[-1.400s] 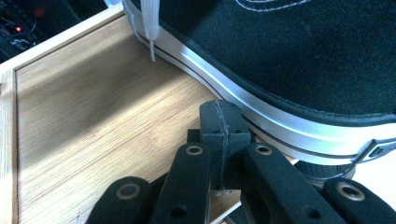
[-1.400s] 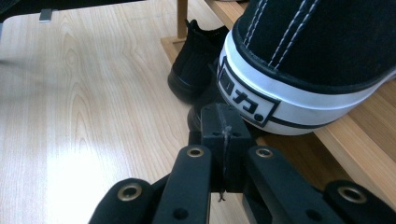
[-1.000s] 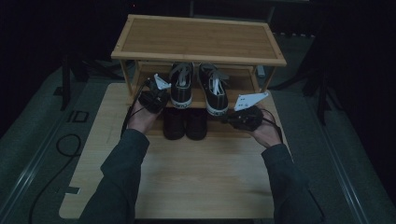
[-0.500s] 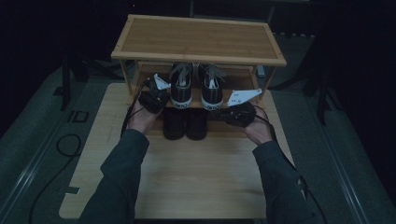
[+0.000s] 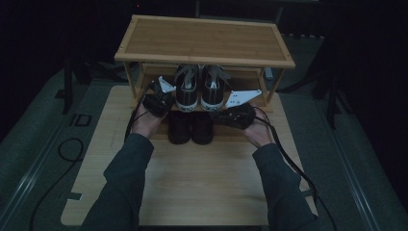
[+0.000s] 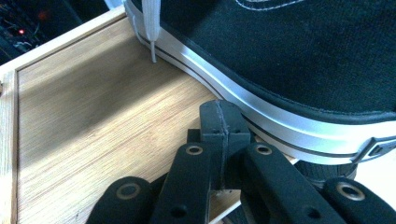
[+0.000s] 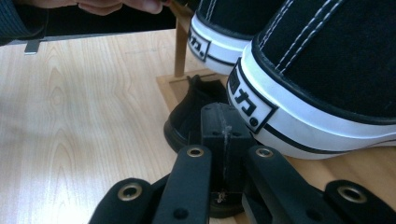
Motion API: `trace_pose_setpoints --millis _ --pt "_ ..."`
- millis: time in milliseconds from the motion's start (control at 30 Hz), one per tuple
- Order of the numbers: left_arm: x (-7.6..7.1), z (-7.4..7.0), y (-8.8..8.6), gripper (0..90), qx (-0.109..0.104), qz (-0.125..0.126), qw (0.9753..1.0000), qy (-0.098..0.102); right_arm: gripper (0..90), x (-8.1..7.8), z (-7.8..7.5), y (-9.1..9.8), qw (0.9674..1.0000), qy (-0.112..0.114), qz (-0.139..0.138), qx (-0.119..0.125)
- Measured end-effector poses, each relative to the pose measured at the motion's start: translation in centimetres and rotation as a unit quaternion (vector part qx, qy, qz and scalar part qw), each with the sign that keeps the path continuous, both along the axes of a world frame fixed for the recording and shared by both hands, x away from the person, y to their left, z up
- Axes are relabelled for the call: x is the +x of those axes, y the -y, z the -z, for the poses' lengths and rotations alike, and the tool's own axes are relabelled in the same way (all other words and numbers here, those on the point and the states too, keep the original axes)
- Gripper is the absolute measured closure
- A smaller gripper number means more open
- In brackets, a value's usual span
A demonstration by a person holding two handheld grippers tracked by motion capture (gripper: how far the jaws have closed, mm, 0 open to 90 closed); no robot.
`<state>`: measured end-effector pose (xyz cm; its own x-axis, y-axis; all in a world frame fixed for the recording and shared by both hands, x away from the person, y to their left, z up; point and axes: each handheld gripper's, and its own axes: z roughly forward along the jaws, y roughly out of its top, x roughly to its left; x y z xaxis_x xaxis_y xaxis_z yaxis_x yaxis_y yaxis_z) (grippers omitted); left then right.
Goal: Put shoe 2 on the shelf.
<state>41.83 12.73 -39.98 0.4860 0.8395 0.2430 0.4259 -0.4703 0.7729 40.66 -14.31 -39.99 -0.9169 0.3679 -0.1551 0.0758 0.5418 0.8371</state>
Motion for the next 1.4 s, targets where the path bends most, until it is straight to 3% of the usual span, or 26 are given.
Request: trace_pose_setpoints --millis 400,867,1067,1400 --pt "0.0 0.0 0.1 90.0 -0.002 -0.003 1.0000 0.001 90.0 0.4 0.9 -1.4 0.9994 0.001 -0.001 -0.034" --pt "0.0 0.0 0.0 90.0 -0.003 -0.002 1.0000 0.000 90.0 0.4 1.2 -1.5 0.9995 -0.002 0.005 -0.030" --pt "0.0 -0.1 -0.2 90.0 -0.009 -0.001 0.9999 -0.003 89.2 0.2 1.2 -1.0 0.9996 -0.013 -0.004 -0.026" --pt "-0.2 -0.2 -0.5 90.0 -0.018 -0.001 0.9998 -0.006 87.6 -0.2 0.8 -0.3 0.9993 -0.013 -0.012 -0.033"
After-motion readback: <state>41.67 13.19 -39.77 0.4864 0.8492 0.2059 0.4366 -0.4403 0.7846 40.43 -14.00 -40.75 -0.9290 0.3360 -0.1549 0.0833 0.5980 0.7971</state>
